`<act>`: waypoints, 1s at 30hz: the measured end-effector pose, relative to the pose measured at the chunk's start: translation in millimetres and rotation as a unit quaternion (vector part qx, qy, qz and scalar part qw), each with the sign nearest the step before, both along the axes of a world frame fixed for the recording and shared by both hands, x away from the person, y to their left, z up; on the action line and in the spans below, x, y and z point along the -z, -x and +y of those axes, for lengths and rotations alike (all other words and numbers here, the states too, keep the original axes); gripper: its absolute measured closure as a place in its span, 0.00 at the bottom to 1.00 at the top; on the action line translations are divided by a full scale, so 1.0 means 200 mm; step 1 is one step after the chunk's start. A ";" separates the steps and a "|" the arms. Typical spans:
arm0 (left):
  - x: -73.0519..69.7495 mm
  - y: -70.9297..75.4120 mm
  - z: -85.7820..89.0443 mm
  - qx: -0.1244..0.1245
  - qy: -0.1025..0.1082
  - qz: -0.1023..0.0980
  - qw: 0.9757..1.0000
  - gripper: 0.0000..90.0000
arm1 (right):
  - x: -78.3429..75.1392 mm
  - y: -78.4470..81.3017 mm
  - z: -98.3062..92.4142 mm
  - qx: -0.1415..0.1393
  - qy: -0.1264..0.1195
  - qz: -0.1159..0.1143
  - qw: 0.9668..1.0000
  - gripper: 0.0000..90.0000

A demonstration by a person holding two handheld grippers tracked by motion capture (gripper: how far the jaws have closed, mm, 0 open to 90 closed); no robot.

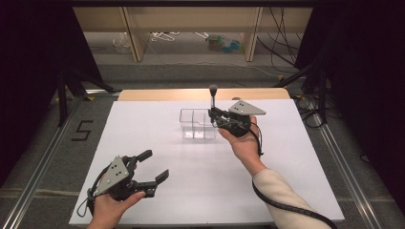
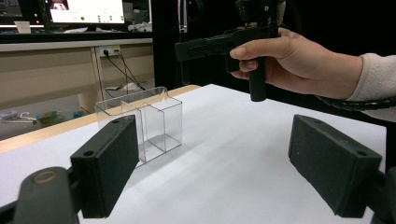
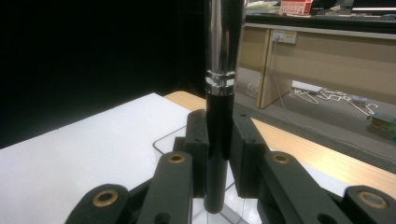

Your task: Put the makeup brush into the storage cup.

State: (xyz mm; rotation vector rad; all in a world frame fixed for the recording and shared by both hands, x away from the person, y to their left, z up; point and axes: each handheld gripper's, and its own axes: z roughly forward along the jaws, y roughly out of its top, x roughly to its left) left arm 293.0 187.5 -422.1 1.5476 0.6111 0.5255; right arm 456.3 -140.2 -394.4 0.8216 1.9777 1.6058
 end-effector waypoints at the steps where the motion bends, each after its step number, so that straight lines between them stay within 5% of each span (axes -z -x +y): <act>1: 0.00 0.00 0.00 -0.001 -0.002 0.001 1.000 0.18 | 0.00 0.00 0.00 0.000 0.000 0.003 1.000 0.88; 25: 0.00 0.00 0.00 -0.004 -0.006 0.004 1.000 0.18 | 0.00 -0.03 0.00 0.007 -0.002 0.001 1.000 0.88; 29: 0.00 0.00 0.00 -0.004 -0.005 0.004 1.000 0.18 | 0.01 -0.03 0.00 0.006 -0.002 0.015 1.000 0.88; 30: 0.00 0.00 0.00 -0.004 -0.006 0.004 1.000 0.18 | 0.01 -0.04 0.00 0.007 0.001 0.003 1.000 0.88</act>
